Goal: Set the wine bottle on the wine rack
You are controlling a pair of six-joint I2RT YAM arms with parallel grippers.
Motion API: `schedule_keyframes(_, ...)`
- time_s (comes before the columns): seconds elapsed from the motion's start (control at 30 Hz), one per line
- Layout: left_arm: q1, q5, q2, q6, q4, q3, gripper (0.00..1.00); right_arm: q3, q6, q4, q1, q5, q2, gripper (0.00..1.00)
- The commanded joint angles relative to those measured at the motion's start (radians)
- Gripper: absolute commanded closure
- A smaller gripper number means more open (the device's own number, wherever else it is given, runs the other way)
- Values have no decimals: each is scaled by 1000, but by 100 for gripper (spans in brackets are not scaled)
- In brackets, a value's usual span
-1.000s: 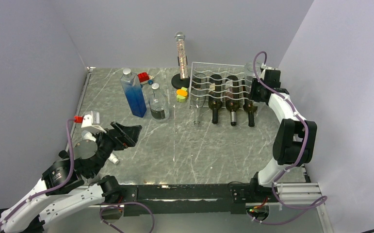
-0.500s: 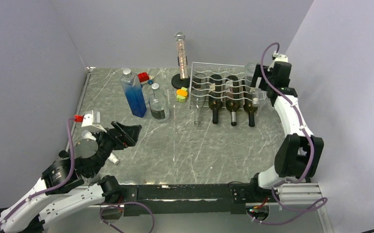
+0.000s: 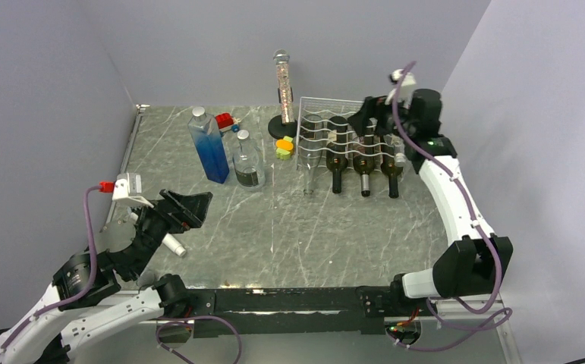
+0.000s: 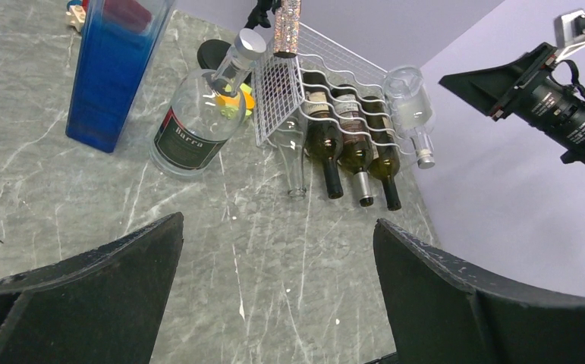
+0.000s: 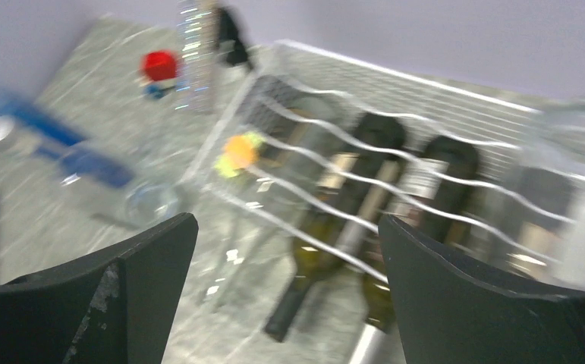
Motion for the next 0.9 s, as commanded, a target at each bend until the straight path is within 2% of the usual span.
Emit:
schedule_keyframes(0.0, 3, -16, 8, 35, -1, 53, 1, 99, -68, -50, 181, -61, 3, 6)
schedule_keyframes(0.1, 3, -25, 3, 39, 1, 58, 1, 112, -79, -37, 301, -5, 10, 5)
schedule_keyframes(0.3, 3, -23, -17, 35, 2, 54, 1, 75, -55, 103, 518, 133, 38, 6)
schedule_keyframes(0.47, 3, -27, -25, 18, -28, 60, 1, 78, -43, 232, 659, 330, 144, 6)
schedule_keyframes(0.53, 3, -32, -34, 4, -43, 59, 1, 102, -49, 283, 710, 480, 205, 6)
schedule_keyframes(0.77, 3, -34, -80, -38, -68, 45, 1, 261, -36, 275, 786, 592, 415, 7)
schedule_keyframes(0.87, 3, -37, -89, -42, -77, 46, 1, 360, -1, 223, 794, 637, 506, 12)
